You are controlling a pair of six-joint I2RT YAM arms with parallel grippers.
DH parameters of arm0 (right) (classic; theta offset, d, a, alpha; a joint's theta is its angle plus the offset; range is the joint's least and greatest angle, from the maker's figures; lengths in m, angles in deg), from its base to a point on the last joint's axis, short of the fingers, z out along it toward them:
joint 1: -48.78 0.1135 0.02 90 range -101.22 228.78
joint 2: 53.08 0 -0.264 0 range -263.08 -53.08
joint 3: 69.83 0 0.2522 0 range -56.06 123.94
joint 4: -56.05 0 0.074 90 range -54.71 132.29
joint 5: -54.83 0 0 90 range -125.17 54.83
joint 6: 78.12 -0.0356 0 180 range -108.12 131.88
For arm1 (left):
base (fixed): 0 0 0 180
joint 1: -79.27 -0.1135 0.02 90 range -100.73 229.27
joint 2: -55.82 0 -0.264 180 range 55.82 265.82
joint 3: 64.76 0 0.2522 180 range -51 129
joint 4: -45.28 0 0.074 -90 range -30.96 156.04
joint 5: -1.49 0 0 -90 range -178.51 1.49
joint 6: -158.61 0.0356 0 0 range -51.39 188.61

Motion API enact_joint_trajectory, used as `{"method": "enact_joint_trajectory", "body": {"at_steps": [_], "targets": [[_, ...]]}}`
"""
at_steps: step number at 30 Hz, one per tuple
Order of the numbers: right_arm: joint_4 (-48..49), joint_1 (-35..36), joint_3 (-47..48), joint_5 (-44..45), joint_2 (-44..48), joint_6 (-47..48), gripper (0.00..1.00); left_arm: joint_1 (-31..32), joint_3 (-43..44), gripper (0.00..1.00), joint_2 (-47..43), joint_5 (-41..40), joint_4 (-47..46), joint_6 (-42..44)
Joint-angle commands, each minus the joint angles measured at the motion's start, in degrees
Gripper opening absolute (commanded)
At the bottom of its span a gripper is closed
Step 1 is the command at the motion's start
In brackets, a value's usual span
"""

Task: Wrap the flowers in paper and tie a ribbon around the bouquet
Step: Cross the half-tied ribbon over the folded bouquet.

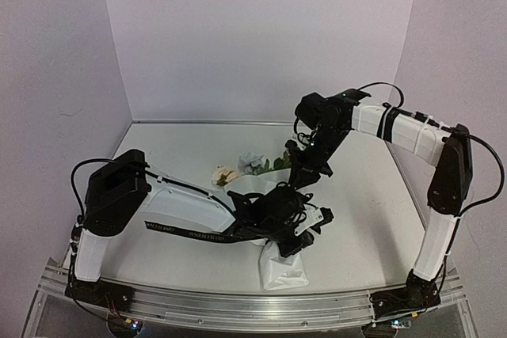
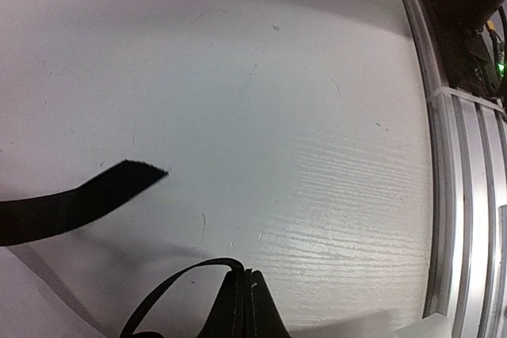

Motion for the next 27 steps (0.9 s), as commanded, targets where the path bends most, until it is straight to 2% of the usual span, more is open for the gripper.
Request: {"method": "enact_joint_trajectory", "body": {"at_steps": [1,6,10,19,27], "targets": [[-1.06,-0.10,1.87,-1.57,-0.49,-0.87,0.00,0.16,-4.85,0.00,-3.72,2.59,4.79,-0.98],[-0.92,0.30,2.50,-2.26,-0.45,-1.50,0.00,0.07,-12.96,0.00,-9.58,2.77,6.16,-1.86],[-0.97,1.42,2.73,-2.69,-0.36,-0.75,0.00,0.12,-15.34,0.00,-12.93,1.05,6.27,-2.46],[-1.86,1.69,2.04,-2.74,0.35,1.15,0.00,0.06,-14.66,0.00,-17.98,0.33,-3.53,-5.01],[-1.88,1.76,2.12,-2.77,-0.09,1.01,0.00,0.04,-11.67,0.01,-13.18,-1.14,-7.15,-7.33]]}}
